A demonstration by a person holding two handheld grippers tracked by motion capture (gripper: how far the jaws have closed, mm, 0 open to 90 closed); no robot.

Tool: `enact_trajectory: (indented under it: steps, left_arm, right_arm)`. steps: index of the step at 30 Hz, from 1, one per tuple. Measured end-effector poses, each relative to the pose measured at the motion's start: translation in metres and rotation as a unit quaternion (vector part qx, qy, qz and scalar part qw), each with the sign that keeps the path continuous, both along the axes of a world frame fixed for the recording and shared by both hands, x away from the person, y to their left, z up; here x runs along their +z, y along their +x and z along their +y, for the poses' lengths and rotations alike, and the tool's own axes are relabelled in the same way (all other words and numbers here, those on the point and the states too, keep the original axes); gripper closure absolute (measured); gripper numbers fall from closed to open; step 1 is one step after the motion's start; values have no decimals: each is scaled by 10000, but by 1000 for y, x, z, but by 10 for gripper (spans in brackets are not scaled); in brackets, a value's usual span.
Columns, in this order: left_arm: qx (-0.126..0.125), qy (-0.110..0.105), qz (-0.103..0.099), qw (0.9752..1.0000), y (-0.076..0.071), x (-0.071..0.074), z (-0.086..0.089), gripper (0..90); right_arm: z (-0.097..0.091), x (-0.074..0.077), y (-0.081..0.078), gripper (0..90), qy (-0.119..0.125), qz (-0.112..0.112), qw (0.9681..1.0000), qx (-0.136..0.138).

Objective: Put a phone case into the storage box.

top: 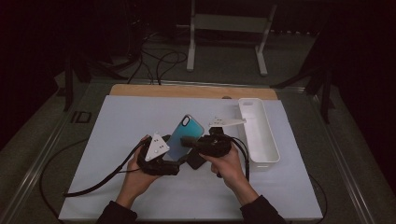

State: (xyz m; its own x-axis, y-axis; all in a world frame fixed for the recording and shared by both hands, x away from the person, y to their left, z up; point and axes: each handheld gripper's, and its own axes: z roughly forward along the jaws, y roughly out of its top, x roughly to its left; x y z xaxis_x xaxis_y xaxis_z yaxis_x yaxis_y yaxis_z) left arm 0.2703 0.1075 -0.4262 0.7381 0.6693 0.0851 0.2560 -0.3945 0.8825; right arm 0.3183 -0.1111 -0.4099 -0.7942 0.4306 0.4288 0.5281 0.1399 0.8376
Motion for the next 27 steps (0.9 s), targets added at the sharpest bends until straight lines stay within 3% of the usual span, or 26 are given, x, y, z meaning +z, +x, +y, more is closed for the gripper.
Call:
enact_trajectory:
  steps: [19, 25, 27]
  left_arm:
    - [-65, -106, 249, 9996, 4, 2, 8, 156]
    - [-252, -272, 473, 9982, 7, -1, 10, 154]
    - [-454, -387, 622, 9963, 8, -5, 10, 150]
  right_arm:
    - [-15, 0, -1, 817, -153, -300, 9994, -49]
    - [-22, 2, -2, 818, -103, -380, 9992, -79]
    - [-27, 5, -3, 818, 25, -447, 9990, -48]
